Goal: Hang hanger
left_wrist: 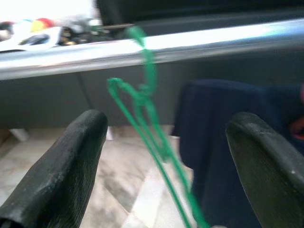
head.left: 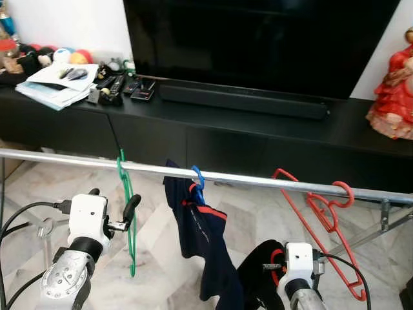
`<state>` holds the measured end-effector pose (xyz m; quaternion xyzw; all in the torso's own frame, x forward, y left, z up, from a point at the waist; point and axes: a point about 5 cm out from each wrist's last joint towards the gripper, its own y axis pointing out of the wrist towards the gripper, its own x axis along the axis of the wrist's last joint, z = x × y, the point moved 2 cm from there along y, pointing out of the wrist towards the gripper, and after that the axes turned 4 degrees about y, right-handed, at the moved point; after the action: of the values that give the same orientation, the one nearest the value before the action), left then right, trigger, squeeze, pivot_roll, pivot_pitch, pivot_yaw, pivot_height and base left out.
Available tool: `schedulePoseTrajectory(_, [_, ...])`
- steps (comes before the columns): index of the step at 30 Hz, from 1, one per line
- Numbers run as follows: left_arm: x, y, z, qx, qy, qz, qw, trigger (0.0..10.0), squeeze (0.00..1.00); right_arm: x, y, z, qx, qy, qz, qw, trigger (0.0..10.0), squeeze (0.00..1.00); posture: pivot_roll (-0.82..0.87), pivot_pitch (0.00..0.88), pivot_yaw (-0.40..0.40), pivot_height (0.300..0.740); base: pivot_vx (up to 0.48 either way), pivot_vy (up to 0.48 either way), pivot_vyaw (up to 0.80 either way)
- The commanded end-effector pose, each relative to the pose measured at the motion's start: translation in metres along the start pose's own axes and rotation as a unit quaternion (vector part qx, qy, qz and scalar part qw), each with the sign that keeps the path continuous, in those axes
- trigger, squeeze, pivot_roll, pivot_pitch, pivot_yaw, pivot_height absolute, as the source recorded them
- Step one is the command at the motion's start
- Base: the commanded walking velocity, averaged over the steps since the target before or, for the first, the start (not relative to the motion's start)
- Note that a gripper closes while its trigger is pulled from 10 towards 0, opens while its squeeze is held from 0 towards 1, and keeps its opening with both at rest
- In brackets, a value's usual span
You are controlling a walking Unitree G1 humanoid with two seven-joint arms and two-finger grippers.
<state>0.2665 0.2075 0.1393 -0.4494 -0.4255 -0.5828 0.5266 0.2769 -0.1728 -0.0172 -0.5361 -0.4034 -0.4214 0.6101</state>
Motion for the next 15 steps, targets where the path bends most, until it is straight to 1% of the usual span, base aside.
schedulePoseTrajectory(1, [0.001, -0.002, -0.004, -0.024, 0.016, 0.023, 0.999, 10.0, 0.0, -0.002, -0.002, -0.004, -0.005, -0.003, 0.002, 1.0, 10.0, 0.0, 0.04, 0.101, -0.013, 0.74, 0.0, 0.0, 0.0])
schedulePoseTrajectory(4, [0.001, 0.002, -0.003, -0.029, 0.017, 0.039, 0.999, 10.0, 0.0, -0.003, -0.002, -0.003, -0.004, -0.003, 0.003, 1.0, 10.0, 0.0, 0.04, 0.102, -0.013, 0.74, 0.0, 0.0, 0.0])
schedulePoseTrajectory(6, [-0.003, 0.012, 0.008, 0.008, 0.058, 0.084, 0.995, 10.0, 0.0, -0.003, -0.002, -0.001, -0.002, -0.002, 0.004, 1.0, 10.0, 0.0, 0.04, 0.104, -0.011, 0.74, 0.0, 0.0, 0.0])
schedulePoseTrajectory(7, [-0.004, 0.014, 0.012, 0.024, 0.064, 0.101, 0.993, 10.0, 0.0, -0.003, -0.001, -0.001, -0.002, -0.002, 0.004, 1.0, 10.0, 0.0, 0.04, 0.103, -0.009, 0.74, 0.0, 0.0, 0.0])
schedulePoseTrajectory(9, [-0.005, 0.02, 0.016, 0.04, 0.049, 0.124, 0.99, 10.0, 0.0, -0.002, -0.001, 0.0, -0.002, -0.001, 0.003, 1.0, 10.0, 0.0, 0.04, 0.106, -0.007, 0.74, 0.0, 0.0, 0.0])
schedulePoseTrajectory(10, [-0.003, 0.022, 0.016, 0.042, 0.046, 0.124, 0.99, 10.0, 0.0, -0.002, -0.001, 0.0, -0.002, 0.0, 0.003, 1.0, 10.0, 0.0, 0.04, 0.106, -0.007, 0.74, 0.0, 0.0, 0.0])
schedulePoseTrajectory(12, [-0.002, 0.026, 0.016, 0.047, 0.025, 0.14, 0.989, 10.0, 0.0, -0.002, 0.0, 0.001, -0.002, 0.001, 0.002, 1.0, 10.0, 0.0, 0.04, 0.11, -0.006, 0.74, 0.0, 0.0, 0.0])
schedulePoseTrajectory(14, [0.0, 0.031, 0.017, 0.054, 0.017, 0.141, 0.988, 10.0, 0.0, -0.001, 0.0, 0.001, -0.002, 0.001, 0.001, 1.0, 10.0, 0.0, 0.04, 0.11, -0.005, 0.74, 0.0, 0.0, 0.0])
schedulePoseTrajectory(15, [-0.003, 0.034, 0.016, 0.053, 0.0, 0.147, 0.988, 10.0, 0.0, -0.001, 0.0, 0.001, -0.003, 0.002, 0.002, 1.0, 10.0, 0.0, 0.04, 0.112, -0.003, 0.74, 0.0, 0.0, 0.0])
